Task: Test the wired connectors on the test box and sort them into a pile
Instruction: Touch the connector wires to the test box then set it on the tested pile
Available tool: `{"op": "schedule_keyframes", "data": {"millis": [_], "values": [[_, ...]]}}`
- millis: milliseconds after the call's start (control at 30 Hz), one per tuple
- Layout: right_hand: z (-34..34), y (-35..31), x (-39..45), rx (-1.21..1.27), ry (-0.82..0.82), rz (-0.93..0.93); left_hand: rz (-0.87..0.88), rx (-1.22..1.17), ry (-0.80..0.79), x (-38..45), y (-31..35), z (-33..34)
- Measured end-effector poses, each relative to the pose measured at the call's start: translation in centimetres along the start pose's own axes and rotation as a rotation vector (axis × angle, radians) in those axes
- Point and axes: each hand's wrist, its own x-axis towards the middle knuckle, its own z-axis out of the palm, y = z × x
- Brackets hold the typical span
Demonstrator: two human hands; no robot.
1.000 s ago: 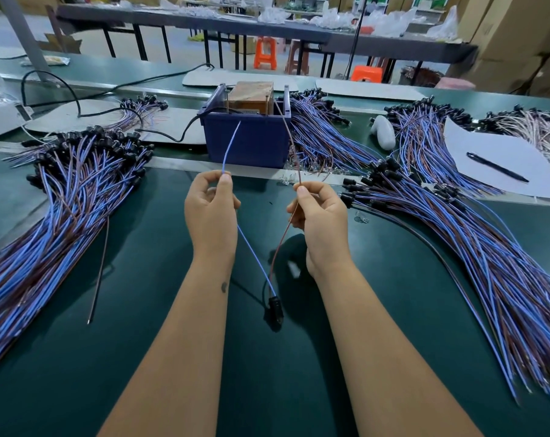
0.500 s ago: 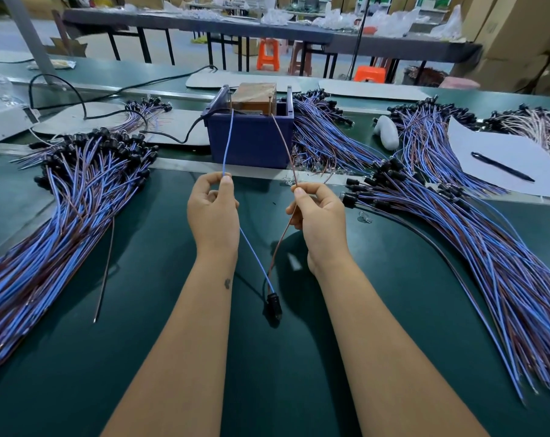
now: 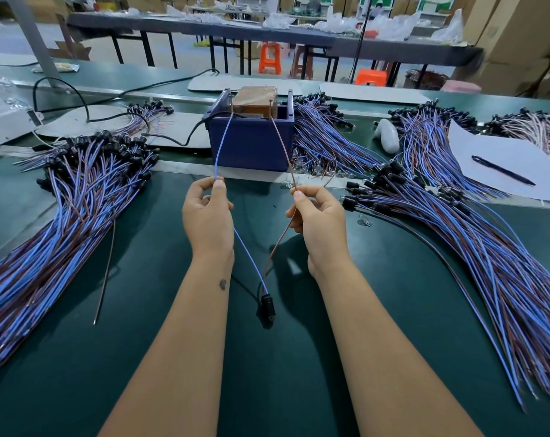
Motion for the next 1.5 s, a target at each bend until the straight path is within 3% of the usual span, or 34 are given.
{"op": "schedule_keyframes", "data": {"millis": [433,567,700,867,933,1033,1100,1167,1233,1300,1400,1500], "values": [[0.1,0.2,0.1,-0.022,0.010,-0.016,-0.002,0.003,-0.007,-0.1,0.0,-0.3],[0.9,0.3,-0.6,-0.146,-0.009,-0.210,-0.052,0.024,-0.253,-1.2,0.5,0.6],[2.2,0.7,-1.6,-0.228,-0.168,-0.211,-0.130,-0.059,-0.474,-2.2,0.7,1.2],[1.4,0.7,-1.0,-0.127,-0.195,-0.113,-0.147,-0.138,-0.405,-1.3,0.8,0.7],[1.2,0.8,-0.9,-0.192,-0.236,-0.113,-0.192,-0.209,-0.387,-0.9,0.9,0.5],[1.4,0.9,-1.2,-0.234,-0.445,-0.169,-0.224,-0.311,-0.358,-0.7,1.0,0.2],[1.6,0.7,-1.4,-0.095,-0.522,-0.172,-0.232,-0.333,-0.320,-0.6,1.1,-0.1],[1.5,0.5,-1.3,0.065,-0.402,-0.163,-0.240,-0.281,-0.278,-0.6,1.0,-0.2],[1.1,0.2,-0.7,0.059,-0.159,-0.151,-0.077,-0.078,-0.298,-0.9,0.7,-0.2],[0.2,0.0,0.2,0.037,0.028,-0.129,0.231,0.268,-0.420,-2.1,0.3,0.5],[-2.2,-0.6,1.6,0.028,0.159,-0.092,0.658,0.612,-0.693,-5.5,0.2,2.4],[-5.3,-1.0,2.5,-0.245,0.202,-0.049,0.895,0.659,-0.836,-8.5,0.3,4.2]]}}
